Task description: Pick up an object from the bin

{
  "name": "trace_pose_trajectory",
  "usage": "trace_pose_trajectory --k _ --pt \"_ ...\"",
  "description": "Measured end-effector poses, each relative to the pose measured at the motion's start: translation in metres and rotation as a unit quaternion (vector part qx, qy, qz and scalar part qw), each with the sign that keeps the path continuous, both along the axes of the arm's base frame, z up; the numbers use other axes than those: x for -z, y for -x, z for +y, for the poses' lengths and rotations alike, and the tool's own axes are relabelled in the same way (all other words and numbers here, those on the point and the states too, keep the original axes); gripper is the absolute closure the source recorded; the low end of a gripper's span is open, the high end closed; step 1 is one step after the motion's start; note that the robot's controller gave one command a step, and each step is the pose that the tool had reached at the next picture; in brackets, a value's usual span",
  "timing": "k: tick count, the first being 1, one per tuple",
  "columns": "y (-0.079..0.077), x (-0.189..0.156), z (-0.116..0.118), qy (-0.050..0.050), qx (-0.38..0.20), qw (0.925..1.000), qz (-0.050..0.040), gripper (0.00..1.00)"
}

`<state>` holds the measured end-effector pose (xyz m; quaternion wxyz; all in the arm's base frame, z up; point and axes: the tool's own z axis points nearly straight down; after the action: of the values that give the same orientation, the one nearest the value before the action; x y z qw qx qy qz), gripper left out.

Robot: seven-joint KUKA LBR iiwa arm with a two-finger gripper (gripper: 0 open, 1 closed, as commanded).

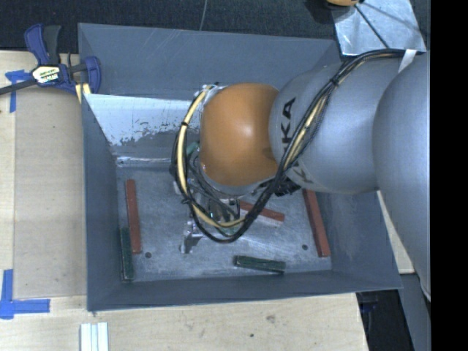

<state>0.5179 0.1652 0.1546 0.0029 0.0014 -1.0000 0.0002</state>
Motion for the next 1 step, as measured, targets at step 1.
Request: trace_pose_trajectory --k 1 --pt "-0.0021 -0.0042 -0.0006 -0.001 0.001 1.0 -0.004 0.0"
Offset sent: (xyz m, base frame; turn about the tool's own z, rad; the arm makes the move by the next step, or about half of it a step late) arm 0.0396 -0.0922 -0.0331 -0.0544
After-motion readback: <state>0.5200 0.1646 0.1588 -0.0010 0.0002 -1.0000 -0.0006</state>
